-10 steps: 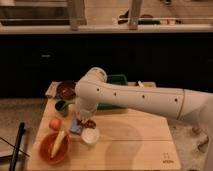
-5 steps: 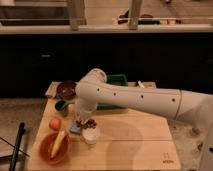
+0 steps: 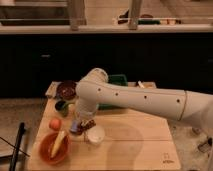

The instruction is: Place grapes in paper cup

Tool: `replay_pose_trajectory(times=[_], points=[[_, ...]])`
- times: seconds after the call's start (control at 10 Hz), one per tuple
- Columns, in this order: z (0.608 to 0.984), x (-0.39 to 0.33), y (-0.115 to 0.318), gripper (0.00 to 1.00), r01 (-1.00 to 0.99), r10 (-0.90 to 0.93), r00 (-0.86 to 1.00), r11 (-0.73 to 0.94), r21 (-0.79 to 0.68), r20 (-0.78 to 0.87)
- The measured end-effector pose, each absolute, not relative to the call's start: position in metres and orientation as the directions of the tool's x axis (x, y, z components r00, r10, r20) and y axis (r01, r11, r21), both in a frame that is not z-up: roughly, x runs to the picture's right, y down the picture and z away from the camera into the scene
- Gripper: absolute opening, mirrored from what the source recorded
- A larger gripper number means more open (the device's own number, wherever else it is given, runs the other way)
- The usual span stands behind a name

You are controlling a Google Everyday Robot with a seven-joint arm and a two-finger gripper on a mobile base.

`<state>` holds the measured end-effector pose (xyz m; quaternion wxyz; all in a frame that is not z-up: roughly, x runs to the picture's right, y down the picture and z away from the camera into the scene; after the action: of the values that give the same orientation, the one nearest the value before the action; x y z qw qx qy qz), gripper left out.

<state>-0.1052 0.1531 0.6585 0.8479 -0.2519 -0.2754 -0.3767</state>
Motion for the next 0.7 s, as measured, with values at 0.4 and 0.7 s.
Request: replay_pose_trajectory(times=[0.4, 0.7], points=[[0.643, -0.1, 0.153, 0.05, 0.771, -0.5, 0.581, 0.591, -0.237, 0.642], [0.636, -0.096, 0.155, 0.05, 0.773, -0.497, 0.584, 0.582, -0.253, 0.642]])
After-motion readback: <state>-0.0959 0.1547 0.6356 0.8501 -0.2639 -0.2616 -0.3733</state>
